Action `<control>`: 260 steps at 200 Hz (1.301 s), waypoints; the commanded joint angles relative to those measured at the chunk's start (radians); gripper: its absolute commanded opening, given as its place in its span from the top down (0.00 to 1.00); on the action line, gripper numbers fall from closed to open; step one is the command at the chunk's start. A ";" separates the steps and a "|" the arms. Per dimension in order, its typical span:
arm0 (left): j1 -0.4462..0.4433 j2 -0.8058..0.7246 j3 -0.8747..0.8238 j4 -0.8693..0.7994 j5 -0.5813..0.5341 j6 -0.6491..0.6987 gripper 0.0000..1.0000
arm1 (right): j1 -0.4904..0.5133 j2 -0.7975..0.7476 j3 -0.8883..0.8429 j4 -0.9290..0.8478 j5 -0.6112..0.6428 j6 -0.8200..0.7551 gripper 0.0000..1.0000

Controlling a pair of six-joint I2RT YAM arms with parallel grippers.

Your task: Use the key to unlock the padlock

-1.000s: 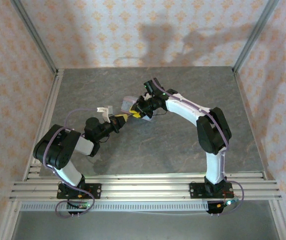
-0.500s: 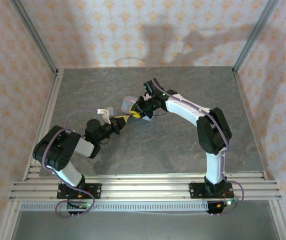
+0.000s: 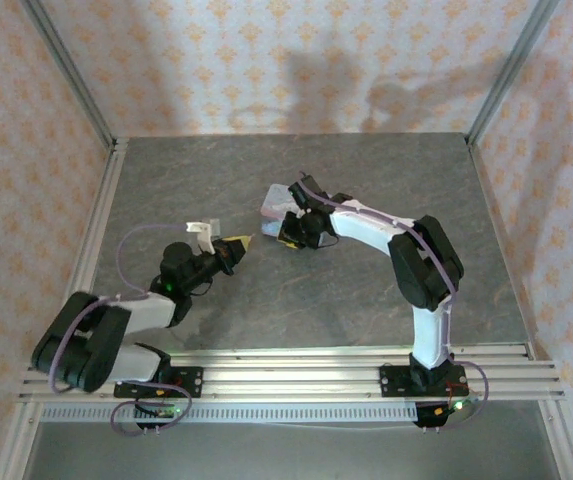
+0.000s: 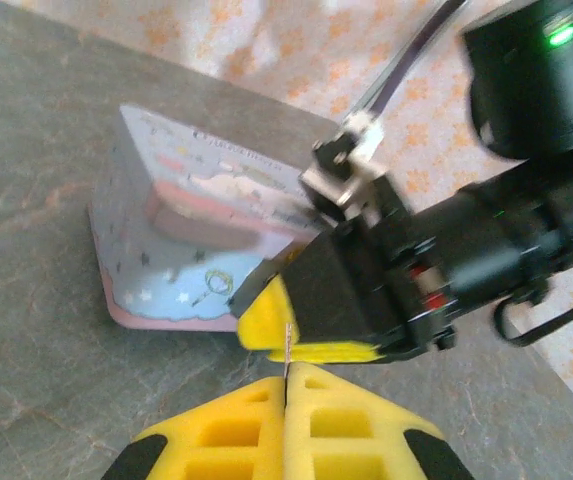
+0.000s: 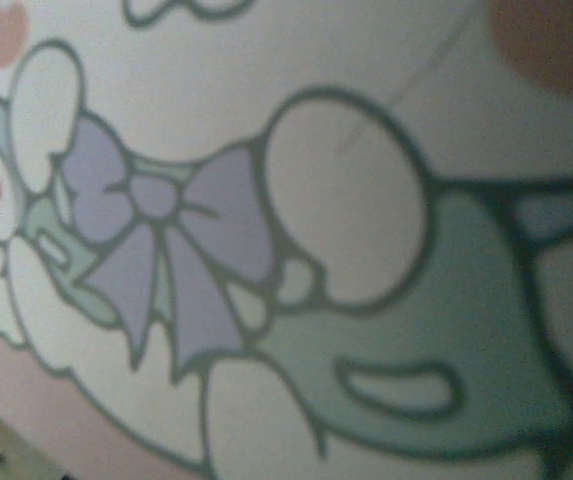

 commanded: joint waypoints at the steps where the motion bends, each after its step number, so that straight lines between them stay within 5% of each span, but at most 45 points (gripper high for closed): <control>1: 0.004 -0.147 0.006 -0.266 -0.036 0.087 1.00 | 0.014 0.042 -0.052 -0.015 0.146 -0.083 1.00; 25: 0.007 -0.289 0.013 -0.410 -0.043 0.103 1.00 | 0.035 0.054 -0.069 -0.012 0.210 -0.116 0.98; 55: 0.009 -0.393 0.017 -0.498 -0.040 0.084 1.00 | 0.051 0.037 -0.105 0.006 0.240 -0.135 0.56; 78: 0.011 -0.446 0.042 -0.551 -0.030 0.059 1.00 | 0.058 -0.035 -0.168 0.069 0.216 -0.138 0.41; 133: 0.033 -0.500 0.184 -0.670 0.054 -0.036 1.00 | 0.059 -0.396 -0.339 0.237 0.079 -0.141 0.45; 171: 0.053 -0.452 0.276 -0.604 0.172 -0.181 1.00 | 0.053 -0.633 -0.358 0.390 -0.036 -0.077 0.45; 260: 0.053 -0.375 0.383 -0.411 0.280 -0.479 1.00 | 0.022 -0.606 -0.392 0.817 -0.252 0.216 0.41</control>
